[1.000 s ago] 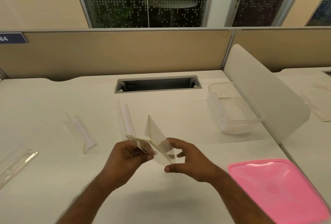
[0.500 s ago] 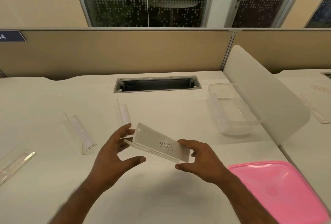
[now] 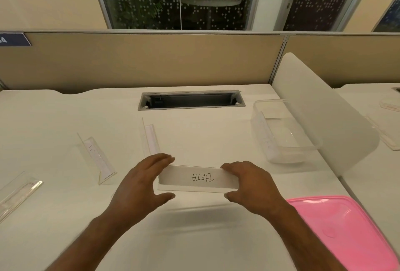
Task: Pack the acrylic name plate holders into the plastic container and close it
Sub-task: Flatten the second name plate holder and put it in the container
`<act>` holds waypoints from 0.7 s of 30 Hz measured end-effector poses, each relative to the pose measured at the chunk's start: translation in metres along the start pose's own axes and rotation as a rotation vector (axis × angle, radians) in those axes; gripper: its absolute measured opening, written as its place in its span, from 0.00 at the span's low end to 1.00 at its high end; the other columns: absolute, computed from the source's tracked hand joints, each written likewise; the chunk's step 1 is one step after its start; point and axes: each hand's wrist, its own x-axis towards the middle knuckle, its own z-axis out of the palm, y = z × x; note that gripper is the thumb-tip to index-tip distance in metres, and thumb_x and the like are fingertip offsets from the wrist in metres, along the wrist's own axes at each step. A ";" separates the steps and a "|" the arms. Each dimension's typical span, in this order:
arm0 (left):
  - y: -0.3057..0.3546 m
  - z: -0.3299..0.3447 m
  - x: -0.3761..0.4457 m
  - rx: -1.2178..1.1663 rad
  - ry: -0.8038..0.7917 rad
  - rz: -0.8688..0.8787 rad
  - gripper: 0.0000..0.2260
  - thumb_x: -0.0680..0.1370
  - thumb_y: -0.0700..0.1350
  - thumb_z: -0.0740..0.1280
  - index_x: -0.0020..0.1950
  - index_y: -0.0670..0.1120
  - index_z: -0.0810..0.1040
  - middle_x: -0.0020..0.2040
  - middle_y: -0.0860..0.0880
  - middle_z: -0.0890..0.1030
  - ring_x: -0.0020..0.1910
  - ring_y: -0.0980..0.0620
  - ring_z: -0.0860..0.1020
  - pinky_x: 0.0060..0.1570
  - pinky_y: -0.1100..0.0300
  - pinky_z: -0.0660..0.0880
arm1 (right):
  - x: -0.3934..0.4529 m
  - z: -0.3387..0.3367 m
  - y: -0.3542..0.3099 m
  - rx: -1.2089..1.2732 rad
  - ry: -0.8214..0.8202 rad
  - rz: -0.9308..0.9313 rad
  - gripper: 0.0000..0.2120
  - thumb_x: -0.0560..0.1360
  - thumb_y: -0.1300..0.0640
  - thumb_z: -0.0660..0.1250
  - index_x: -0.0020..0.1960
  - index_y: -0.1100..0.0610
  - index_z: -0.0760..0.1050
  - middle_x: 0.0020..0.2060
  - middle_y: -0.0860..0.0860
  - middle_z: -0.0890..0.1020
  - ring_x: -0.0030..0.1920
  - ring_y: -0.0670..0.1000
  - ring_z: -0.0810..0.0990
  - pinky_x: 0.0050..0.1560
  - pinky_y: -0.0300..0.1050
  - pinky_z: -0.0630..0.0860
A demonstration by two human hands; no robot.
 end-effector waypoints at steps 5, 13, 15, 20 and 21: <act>-0.004 0.008 0.003 0.057 -0.011 -0.022 0.33 0.63 0.51 0.82 0.67 0.54 0.77 0.62 0.59 0.78 0.61 0.56 0.76 0.60 0.65 0.67 | 0.000 -0.003 -0.002 -0.001 -0.021 -0.018 0.32 0.66 0.46 0.72 0.69 0.41 0.69 0.58 0.40 0.78 0.58 0.46 0.74 0.55 0.43 0.71; -0.004 0.011 -0.001 0.055 0.015 -0.025 0.31 0.62 0.49 0.82 0.64 0.54 0.79 0.56 0.63 0.77 0.54 0.60 0.76 0.53 0.69 0.68 | 0.000 -0.001 -0.004 0.013 -0.057 -0.018 0.32 0.67 0.46 0.72 0.70 0.42 0.68 0.59 0.40 0.77 0.59 0.46 0.73 0.56 0.42 0.70; -0.004 0.011 -0.002 0.066 0.018 -0.028 0.31 0.61 0.49 0.83 0.63 0.53 0.79 0.56 0.59 0.80 0.54 0.61 0.74 0.53 0.70 0.68 | -0.001 0.000 -0.004 0.022 -0.060 -0.014 0.33 0.66 0.46 0.73 0.70 0.42 0.68 0.59 0.40 0.77 0.58 0.46 0.73 0.56 0.42 0.70; -0.004 0.011 -0.005 0.089 -0.027 -0.044 0.33 0.59 0.52 0.83 0.63 0.52 0.79 0.58 0.56 0.81 0.57 0.61 0.72 0.55 0.69 0.67 | -0.001 -0.001 -0.005 0.028 -0.068 -0.026 0.33 0.66 0.47 0.73 0.69 0.41 0.69 0.58 0.40 0.77 0.58 0.46 0.73 0.56 0.42 0.70; -0.003 0.012 -0.005 0.089 -0.049 -0.046 0.33 0.60 0.55 0.82 0.64 0.53 0.79 0.60 0.56 0.80 0.58 0.61 0.73 0.57 0.67 0.67 | 0.000 -0.001 -0.005 0.025 -0.069 -0.032 0.32 0.66 0.47 0.73 0.69 0.41 0.69 0.58 0.40 0.77 0.58 0.46 0.73 0.55 0.42 0.70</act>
